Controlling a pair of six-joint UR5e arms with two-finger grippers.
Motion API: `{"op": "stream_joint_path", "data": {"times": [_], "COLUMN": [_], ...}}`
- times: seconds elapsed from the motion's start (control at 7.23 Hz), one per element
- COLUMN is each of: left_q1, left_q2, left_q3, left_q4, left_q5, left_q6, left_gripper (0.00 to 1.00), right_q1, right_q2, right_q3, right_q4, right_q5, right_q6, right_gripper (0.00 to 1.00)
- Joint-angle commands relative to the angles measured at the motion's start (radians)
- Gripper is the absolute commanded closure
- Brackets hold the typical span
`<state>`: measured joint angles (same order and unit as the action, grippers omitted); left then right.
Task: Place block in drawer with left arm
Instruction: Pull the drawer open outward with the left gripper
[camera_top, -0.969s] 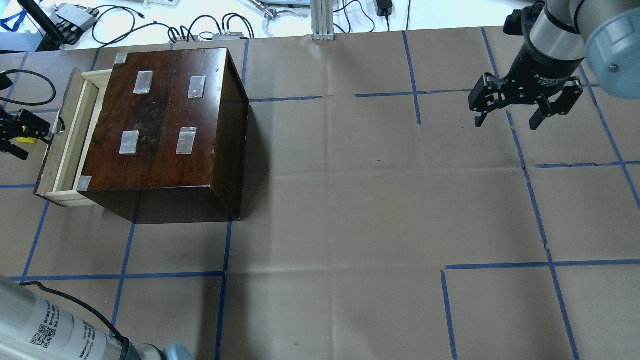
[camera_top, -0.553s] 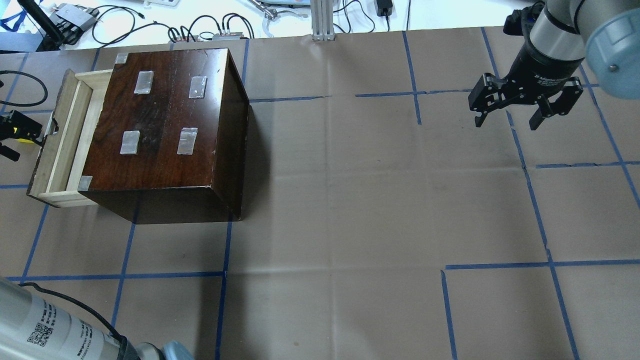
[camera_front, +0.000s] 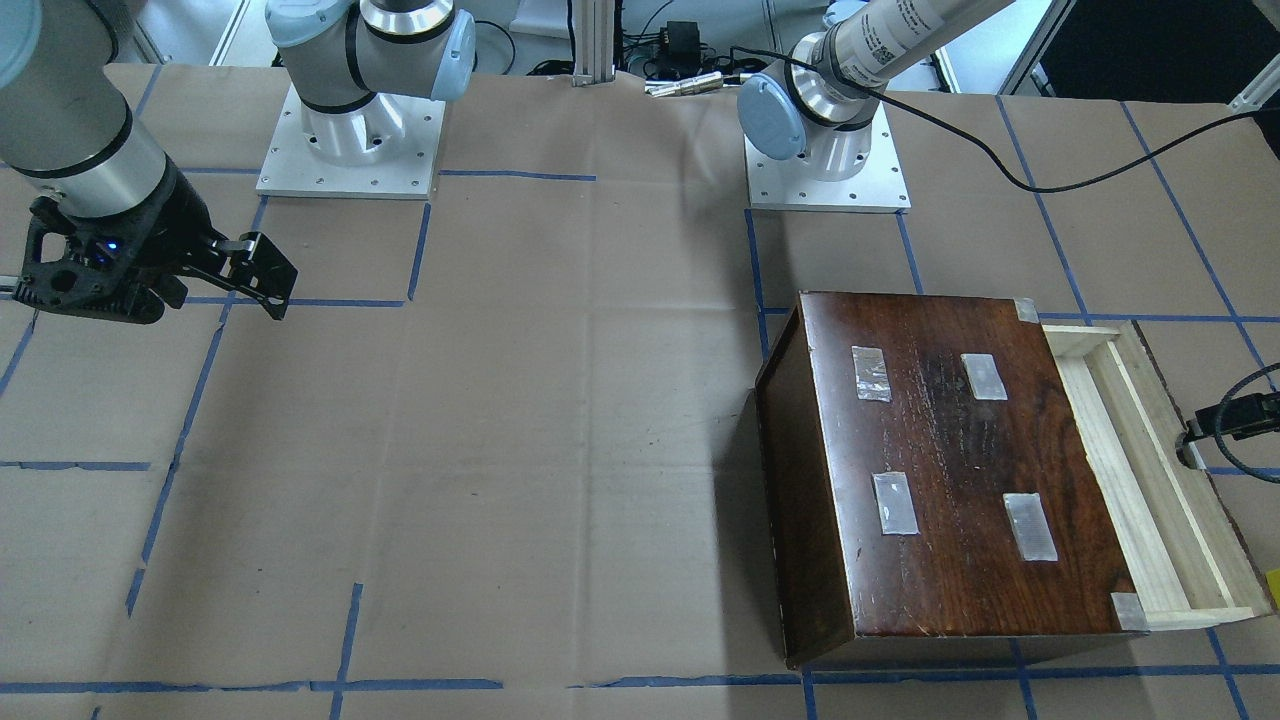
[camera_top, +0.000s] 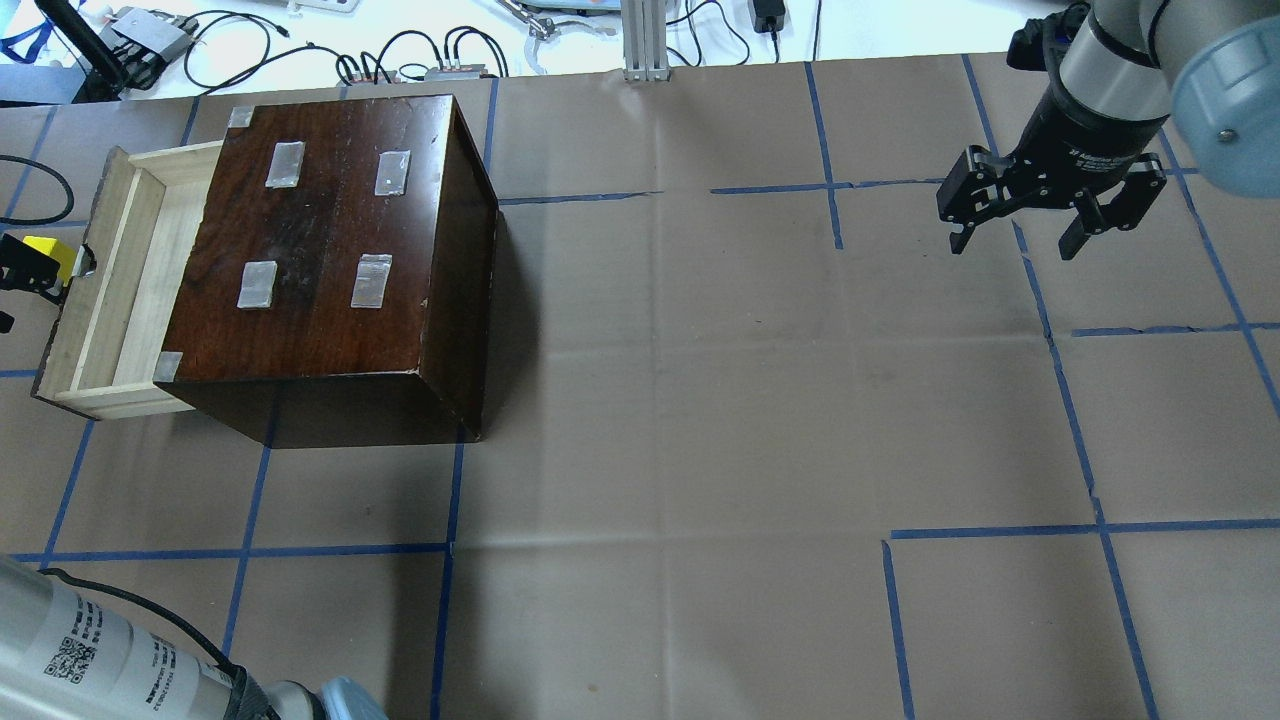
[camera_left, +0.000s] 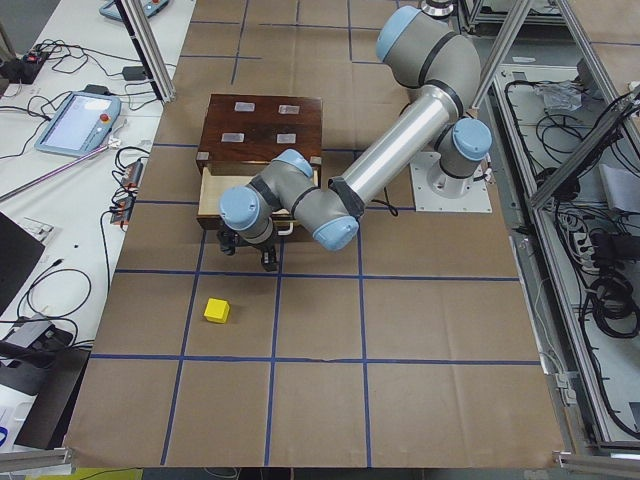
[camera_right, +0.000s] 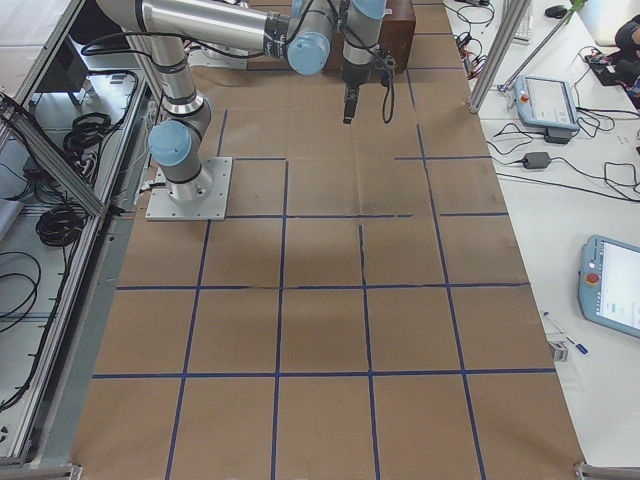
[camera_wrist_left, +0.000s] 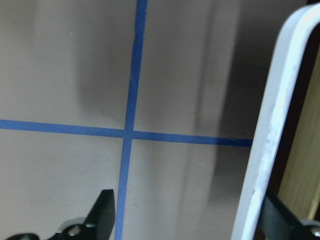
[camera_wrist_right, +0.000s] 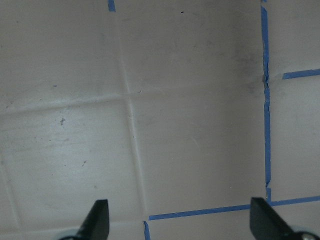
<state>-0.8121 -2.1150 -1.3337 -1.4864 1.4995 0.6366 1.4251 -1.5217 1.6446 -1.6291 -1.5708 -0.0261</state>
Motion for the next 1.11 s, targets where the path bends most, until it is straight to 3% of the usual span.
{"op": "stream_joint_path", "data": {"times": [0.0, 0.42, 0.69, 0.97], "left_q1": [0.005, 0.007, 0.007, 0.007], "left_q2": [-0.003, -0.006, -0.069, -0.217], "left_q3": [0.007, 0.045, 0.179, 0.366], "left_q4": [0.0, 0.0, 0.0, 0.003], "left_q5": [0.001, 0.002, 0.054, 0.084], "left_q6": [0.014, 0.017, 0.028, 0.034], "left_gripper": [0.01, 0.01, 0.01, 0.01], "right_q1": [0.0, 0.0, 0.0, 0.0], "right_q2": [0.0, 0.0, 0.0, 0.0], "right_q3": [0.0, 0.001, 0.001, 0.001], "right_q4": [0.0, 0.0, 0.0, 0.0], "right_q5": [0.0, 0.0, 0.0, 0.0], "right_q6": [0.0, 0.0, 0.002, 0.002], "right_gripper": [0.0, 0.0, 0.0, 0.0]}}
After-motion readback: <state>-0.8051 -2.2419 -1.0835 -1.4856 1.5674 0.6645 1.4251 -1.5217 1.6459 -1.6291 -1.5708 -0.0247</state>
